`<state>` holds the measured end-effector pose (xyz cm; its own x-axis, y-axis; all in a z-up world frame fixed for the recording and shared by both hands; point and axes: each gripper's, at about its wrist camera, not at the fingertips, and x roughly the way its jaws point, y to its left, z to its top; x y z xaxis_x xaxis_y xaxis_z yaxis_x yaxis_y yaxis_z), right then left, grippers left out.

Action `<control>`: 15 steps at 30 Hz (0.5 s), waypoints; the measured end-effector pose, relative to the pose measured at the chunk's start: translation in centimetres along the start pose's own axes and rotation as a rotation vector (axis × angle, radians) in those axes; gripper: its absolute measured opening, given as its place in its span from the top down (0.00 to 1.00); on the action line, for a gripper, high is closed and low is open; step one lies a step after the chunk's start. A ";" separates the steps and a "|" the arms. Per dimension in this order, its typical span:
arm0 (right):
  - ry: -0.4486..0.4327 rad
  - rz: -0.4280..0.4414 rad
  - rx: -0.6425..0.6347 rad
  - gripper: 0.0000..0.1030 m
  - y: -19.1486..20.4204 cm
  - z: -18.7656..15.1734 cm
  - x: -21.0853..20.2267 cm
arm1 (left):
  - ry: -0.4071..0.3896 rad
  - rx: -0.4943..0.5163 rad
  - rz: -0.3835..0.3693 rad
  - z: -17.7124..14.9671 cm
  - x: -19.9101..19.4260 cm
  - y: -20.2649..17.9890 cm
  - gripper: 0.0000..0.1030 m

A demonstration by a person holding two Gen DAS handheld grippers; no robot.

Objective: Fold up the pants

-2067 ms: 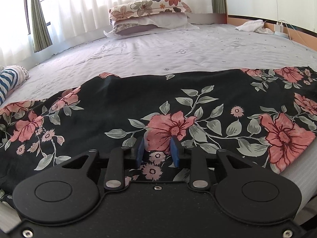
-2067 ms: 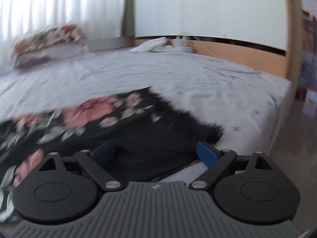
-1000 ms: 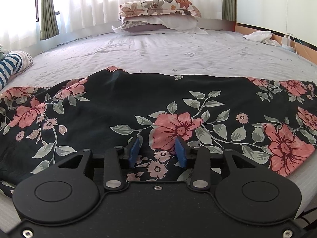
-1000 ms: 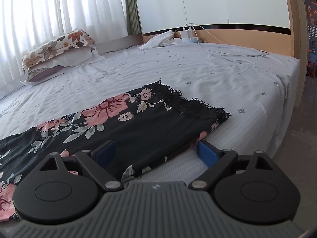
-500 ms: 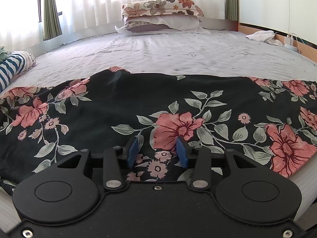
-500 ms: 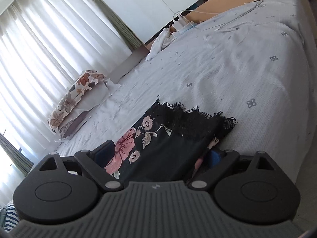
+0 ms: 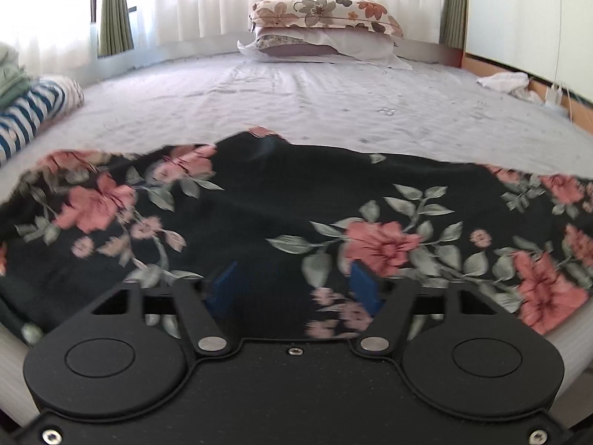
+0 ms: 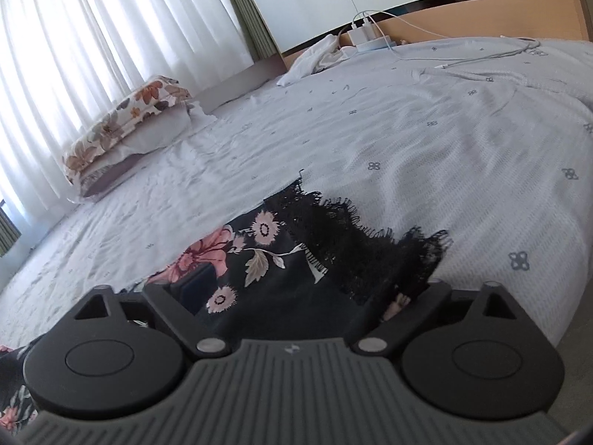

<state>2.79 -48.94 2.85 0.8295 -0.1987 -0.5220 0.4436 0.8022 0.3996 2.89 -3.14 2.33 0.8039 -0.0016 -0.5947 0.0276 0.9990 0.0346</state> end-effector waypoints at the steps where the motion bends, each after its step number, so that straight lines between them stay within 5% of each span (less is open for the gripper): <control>1: 0.001 -0.021 -0.004 0.28 0.2 0.0 -0.1 | 0.005 0.003 0.018 0.1 0.1 0.3 0.29; 6: 0.059 -0.020 0.078 0.85 0.3 0.5 -0.3 | 0.070 -0.052 0.012 1.1 0.7 2.2 0.21; 15: 0.044 0.006 0.064 0.92 7.0 1.8 -2.5 | 0.062 -0.086 -0.001 1.6 1.0 4.4 0.13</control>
<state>4.43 -43.90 8.32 0.8169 -0.1679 -0.5518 0.4609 0.7652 0.4495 4.72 1.21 3.17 0.7654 -0.0026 -0.6435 -0.0249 0.9991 -0.0336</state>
